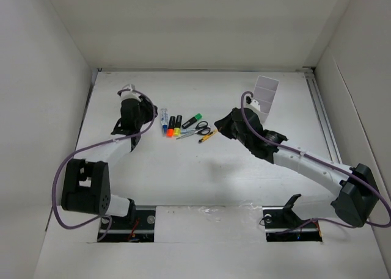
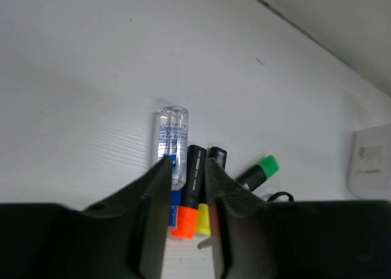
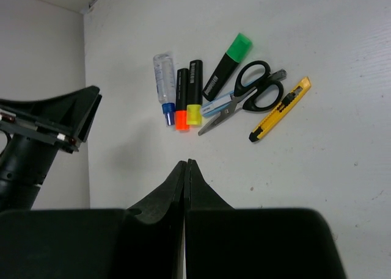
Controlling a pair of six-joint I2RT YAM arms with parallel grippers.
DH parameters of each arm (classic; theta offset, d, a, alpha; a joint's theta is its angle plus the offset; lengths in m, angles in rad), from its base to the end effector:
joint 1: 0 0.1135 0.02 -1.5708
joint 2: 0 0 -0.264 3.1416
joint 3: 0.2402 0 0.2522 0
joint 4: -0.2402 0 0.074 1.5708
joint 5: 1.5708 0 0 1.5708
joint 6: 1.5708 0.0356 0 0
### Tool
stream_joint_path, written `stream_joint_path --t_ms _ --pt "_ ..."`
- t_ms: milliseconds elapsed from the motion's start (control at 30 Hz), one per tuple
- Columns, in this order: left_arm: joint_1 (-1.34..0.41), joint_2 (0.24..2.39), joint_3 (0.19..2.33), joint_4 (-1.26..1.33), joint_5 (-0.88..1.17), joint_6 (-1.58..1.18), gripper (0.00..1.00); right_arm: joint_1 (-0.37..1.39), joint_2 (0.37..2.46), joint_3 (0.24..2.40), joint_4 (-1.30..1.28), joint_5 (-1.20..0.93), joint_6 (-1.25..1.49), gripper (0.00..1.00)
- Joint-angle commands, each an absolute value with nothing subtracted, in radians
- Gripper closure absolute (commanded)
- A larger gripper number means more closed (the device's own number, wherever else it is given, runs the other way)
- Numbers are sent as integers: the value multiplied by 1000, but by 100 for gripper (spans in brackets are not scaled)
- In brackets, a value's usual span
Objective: Sort the stationery into containers
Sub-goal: Pick up the stationery from the center of the board.
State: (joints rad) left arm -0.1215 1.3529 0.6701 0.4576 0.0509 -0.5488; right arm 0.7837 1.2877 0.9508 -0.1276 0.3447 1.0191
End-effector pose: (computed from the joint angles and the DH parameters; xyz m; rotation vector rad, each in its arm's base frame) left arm 0.2952 -0.0379 0.2388 -0.3510 1.7925 -0.5225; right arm 0.2163 0.1986 0.2945 0.4677 2.0454 0.7848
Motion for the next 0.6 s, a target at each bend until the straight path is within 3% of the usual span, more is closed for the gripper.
stream_joint_path --t_ms 0,167,567 --pt "-228 1411 855 372 -108 -459 69 779 1259 957 -109 371 1026 100" --pt "-304 1519 966 180 -290 -443 60 770 1259 957 -109 371 1026 100" --pt "-359 1496 808 178 -204 -443 59 770 1259 957 -118 362 1026 83"
